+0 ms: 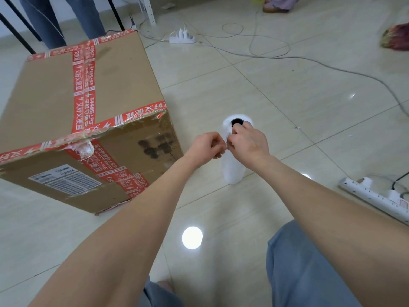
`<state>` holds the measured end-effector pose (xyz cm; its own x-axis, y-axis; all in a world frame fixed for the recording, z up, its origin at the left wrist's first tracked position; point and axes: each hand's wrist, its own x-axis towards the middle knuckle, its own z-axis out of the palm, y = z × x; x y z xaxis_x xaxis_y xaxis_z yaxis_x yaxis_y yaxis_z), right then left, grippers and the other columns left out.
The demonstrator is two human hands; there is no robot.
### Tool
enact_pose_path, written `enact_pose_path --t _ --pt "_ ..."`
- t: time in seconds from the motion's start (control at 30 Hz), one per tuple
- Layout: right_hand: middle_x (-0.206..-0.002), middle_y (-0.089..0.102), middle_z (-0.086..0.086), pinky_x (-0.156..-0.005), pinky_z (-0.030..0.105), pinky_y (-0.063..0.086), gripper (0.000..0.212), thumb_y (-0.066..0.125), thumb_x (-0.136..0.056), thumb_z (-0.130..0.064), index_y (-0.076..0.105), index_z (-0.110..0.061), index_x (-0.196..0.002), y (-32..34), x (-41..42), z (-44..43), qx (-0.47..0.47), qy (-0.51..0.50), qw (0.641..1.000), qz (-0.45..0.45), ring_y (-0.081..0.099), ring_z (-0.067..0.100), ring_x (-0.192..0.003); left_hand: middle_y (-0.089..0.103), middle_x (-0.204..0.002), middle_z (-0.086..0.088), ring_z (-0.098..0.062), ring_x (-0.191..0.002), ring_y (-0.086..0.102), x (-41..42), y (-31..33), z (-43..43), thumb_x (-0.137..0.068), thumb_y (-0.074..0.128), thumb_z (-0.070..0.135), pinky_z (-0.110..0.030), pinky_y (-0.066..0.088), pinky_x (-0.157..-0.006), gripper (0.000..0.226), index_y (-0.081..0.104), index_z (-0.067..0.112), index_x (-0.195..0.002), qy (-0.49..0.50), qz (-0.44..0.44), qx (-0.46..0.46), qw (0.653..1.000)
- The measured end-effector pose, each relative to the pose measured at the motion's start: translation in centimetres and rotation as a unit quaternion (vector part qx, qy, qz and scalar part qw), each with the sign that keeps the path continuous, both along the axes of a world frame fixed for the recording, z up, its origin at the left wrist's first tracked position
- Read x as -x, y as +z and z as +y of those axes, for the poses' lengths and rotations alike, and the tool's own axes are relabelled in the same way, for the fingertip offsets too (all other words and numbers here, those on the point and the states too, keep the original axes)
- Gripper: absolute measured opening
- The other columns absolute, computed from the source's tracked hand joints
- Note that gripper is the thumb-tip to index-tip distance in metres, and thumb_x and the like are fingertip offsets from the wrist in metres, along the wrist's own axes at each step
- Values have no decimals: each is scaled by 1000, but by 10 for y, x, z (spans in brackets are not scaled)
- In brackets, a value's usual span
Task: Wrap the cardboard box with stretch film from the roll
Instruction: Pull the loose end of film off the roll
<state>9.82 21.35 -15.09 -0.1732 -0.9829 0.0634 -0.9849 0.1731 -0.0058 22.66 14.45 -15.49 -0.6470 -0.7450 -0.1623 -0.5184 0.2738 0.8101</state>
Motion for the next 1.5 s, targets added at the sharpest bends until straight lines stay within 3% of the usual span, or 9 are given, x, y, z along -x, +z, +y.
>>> enact_pose_path --t 0.17,0.33,0.47,0.6,0.77,0.87,1.07,1.23,1.5 --pt "-109 58 -4 -67 28 33 27 52 -94 -39 70 -22 -104 -4 7 8 17 38 999 17 42 20 -110 67 -80 -11 -12 -54 55 -12 -9 -1 -83 69 15 -22 48 -59 17 68 0 -90 -33 -130 65 989" --pt "-113 59 -6 -83 30 35 24 55 -91 -37 69 -22 -106 -4 8 13 39 66 997 9 41 22 -112 59 -77 -1 -5 -60 64 -16 -15 4 -91 59 16 -16 51 -46 19 57 8 -74 32 -65 2 997" --pt "-148 29 -1 -102 34 29 62 66 -80 -21 41 -26 -136 4 14 0 42 27 999 -7 23 27 -136 64 -81 -4 -11 -70 70 -20 -12 8 -93 52 11 -25 58 -56 23 47 12 -71 36 -16 -43 998" --pt "-158 -4 -6 -110 38 24 87 55 -80 -6 10 -37 -148 13 18 -22 -94 19 995 -9 3 29 -145 69 -78 -5 -12 -62 66 -23 -10 3 -92 50 12 -23 55 -57 23 47 16 -70 18 -59 36 997" --pt "-145 29 -1 -92 39 33 62 48 -85 -10 32 -40 -136 13 15 -31 -100 -14 995 14 31 30 -124 66 -91 -3 -21 -83 63 -36 -9 -12 -82 71 25 -32 53 -73 22 68 16 -102 -46 -255 157 953" --pt "-138 34 1 -89 38 34 56 57 -86 -21 36 -40 -134 14 16 -33 -94 -41 994 26 32 29 -121 67 -93 -3 -19 -77 59 -44 -9 -17 -85 68 28 -25 46 -61 13 66 15 -86 -32 -308 196 931" --pt "-135 32 4 -90 38 33 65 70 -78 -34 37 -39 -133 9 11 -36 -85 -60 994 9 31 28 -122 56 -85 -1 -19 -73 57 -60 -5 -33 -77 73 35 -33 53 -64 28 65 8 -79 109 -201 160 960" --pt "-150 20 3 -110 46 19 91 76 -63 -59 32 -36 -139 8 7 -37 -105 -24 994 1 9 31 -141 51 -57 9 0 -46 49 -58 -1 -28 -80 69 12 -12 39 -46 22 51 15 -68 139 10 -35 990" --pt "-137 50 -4 -115 44 10 74 62 -76 -61 39 -31 -139 8 -18 -41 -66 132 989 -28 23 20 -140 57 -63 -5 -13 -50 55 -58 -2 -24 -88 64 18 -19 50 -45 18 51 7 -91 148 47 -60 986"
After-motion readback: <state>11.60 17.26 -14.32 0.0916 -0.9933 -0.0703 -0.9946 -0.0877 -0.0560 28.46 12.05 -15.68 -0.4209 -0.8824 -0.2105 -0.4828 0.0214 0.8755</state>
